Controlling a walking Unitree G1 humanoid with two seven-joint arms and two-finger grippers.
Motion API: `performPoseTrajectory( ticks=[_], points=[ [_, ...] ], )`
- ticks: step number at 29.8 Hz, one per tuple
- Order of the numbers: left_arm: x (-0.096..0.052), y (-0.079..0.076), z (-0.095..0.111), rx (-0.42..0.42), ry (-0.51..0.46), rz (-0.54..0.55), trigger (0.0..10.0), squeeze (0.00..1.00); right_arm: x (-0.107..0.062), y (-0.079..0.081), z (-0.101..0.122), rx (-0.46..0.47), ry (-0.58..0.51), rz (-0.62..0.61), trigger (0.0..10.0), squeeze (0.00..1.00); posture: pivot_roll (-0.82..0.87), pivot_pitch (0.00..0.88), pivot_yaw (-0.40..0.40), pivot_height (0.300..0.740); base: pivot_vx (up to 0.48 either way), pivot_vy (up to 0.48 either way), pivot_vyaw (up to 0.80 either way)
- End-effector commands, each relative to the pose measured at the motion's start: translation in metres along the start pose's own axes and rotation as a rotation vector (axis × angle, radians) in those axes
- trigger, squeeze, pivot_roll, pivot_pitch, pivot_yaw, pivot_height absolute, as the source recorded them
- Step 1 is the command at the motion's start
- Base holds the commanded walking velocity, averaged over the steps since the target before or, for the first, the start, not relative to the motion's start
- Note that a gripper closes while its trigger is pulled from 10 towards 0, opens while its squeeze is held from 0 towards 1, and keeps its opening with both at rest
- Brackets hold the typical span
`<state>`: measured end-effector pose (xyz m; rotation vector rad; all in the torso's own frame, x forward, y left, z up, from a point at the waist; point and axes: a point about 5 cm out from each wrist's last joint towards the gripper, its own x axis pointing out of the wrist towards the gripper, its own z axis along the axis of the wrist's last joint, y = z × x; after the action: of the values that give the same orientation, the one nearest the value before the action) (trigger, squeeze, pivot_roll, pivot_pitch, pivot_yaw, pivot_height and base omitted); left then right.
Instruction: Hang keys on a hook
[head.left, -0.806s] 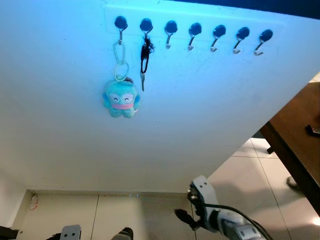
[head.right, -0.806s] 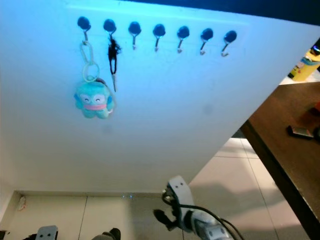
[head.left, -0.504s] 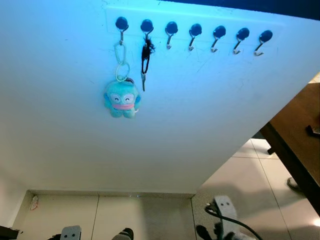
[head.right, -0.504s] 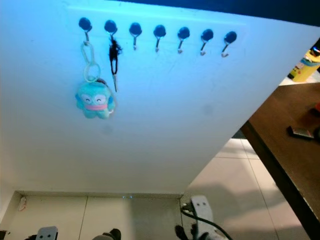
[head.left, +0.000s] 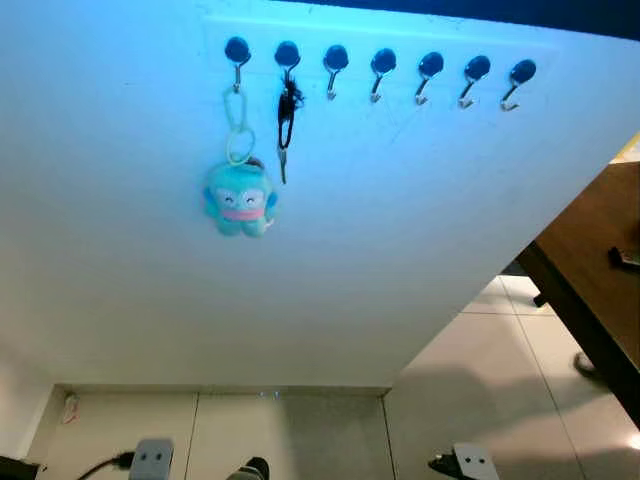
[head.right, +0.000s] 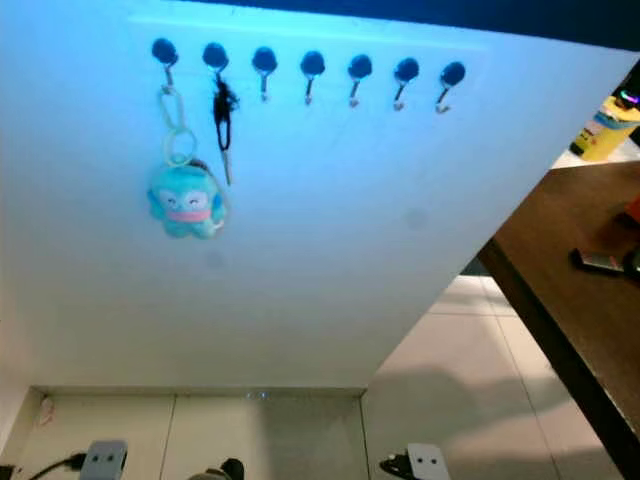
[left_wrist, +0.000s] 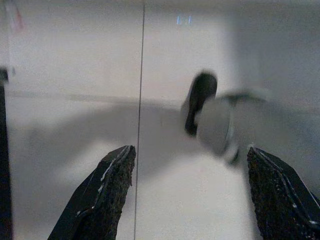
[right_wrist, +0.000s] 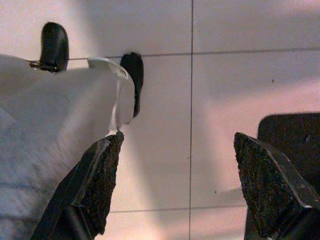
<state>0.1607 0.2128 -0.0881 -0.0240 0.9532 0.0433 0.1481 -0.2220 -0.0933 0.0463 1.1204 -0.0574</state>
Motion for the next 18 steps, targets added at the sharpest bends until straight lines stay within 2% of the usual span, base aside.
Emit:
performPoseTrajectory(
  ticks=[1, 4, 8, 12, 18],
  points=[
    [0.000, 0.000, 0.000, -0.002, -0.006, 0.007, 10.0, 0.00, -0.001, -0.002, -0.009, -0.006, 0.026, -0.016, 10.0, 0.00, 0.11, 0.040, -0.033, 0.740, -0.300, 0.000, 0.00],
    [0.003, -0.002, 0.018, -0.007, -0.058, -0.001, 10.0, 0.00, 0.000, -0.001, -0.005, -0.022, 0.020, -0.021, 10.0, 0.00, 0.11, 0.035, -0.035, 0.740, -0.348, 0.000, 0.00],
    [0.004, -0.004, 0.022, -0.001, -0.065, -0.010, 10.0, 0.00, 0.000, -0.001, -0.003, -0.029, 0.016, -0.029, 10.0, 0.00, 0.11, 0.034, -0.033, 0.740, -0.367, 0.000, 0.00],
    [0.004, -0.008, 0.018, -0.005, -0.053, -0.020, 10.0, 0.00, 0.000, -0.001, -0.002, -0.024, 0.012, -0.034, 10.0, 0.00, 0.10, 0.035, -0.031, 0.740, -0.371, 0.000, 0.00],
    [0.001, -0.014, -0.007, -0.017, 0.015, -0.032, 10.0, 0.00, 0.000, -0.002, -0.006, -0.017, 0.017, -0.049, 10.0, 0.00, 0.10, 0.041, -0.031, 0.740, -0.373, 0.000, 0.00]
  ],
)
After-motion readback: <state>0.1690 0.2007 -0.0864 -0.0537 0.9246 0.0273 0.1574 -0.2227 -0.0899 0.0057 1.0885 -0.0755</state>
